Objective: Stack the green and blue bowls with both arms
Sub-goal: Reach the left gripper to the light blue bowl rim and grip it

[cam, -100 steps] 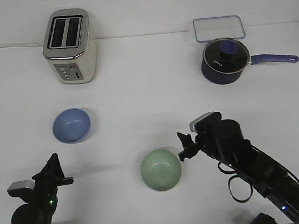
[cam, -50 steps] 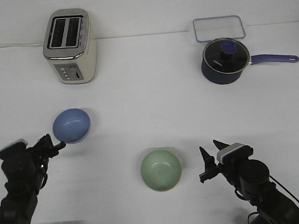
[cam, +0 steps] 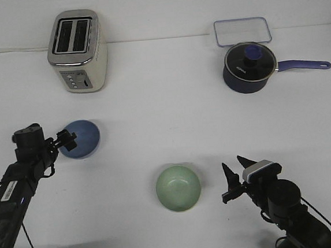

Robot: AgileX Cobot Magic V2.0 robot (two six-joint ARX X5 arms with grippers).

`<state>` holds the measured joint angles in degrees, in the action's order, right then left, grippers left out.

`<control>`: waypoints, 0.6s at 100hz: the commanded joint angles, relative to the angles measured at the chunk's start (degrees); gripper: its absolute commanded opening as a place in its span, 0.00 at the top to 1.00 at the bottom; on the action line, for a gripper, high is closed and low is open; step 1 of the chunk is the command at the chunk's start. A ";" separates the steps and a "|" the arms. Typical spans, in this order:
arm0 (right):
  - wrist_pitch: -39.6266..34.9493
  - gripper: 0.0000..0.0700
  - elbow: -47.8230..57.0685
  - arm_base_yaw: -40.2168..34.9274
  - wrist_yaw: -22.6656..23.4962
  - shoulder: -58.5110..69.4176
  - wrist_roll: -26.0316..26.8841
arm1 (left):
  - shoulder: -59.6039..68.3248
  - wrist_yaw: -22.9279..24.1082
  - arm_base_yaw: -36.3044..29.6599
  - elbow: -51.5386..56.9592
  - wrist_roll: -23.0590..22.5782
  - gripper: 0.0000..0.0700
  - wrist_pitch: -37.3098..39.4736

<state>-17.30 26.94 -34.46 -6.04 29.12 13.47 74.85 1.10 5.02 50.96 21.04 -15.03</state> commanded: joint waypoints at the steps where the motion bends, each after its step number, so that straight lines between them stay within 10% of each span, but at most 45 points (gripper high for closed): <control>1: 0.55 0.51 0.09 -0.44 0.02 0.17 -0.02 | 2.64 -0.79 0.61 1.09 -0.90 0.33 0.61; 38: -0.11 0.51 0.09 -0.44 0.04 0.17 -0.02 | 9.64 -4.15 2.38 1.11 -1.64 0.37 4.15; 60: -0.11 0.51 0.09 -0.44 0.02 0.17 -0.02 | 9.90 -4.22 2.38 1.11 -4.13 0.98 3.96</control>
<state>-17.74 26.96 -34.46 -6.02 29.12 13.47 83.64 -2.98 7.25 50.98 18.87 -11.03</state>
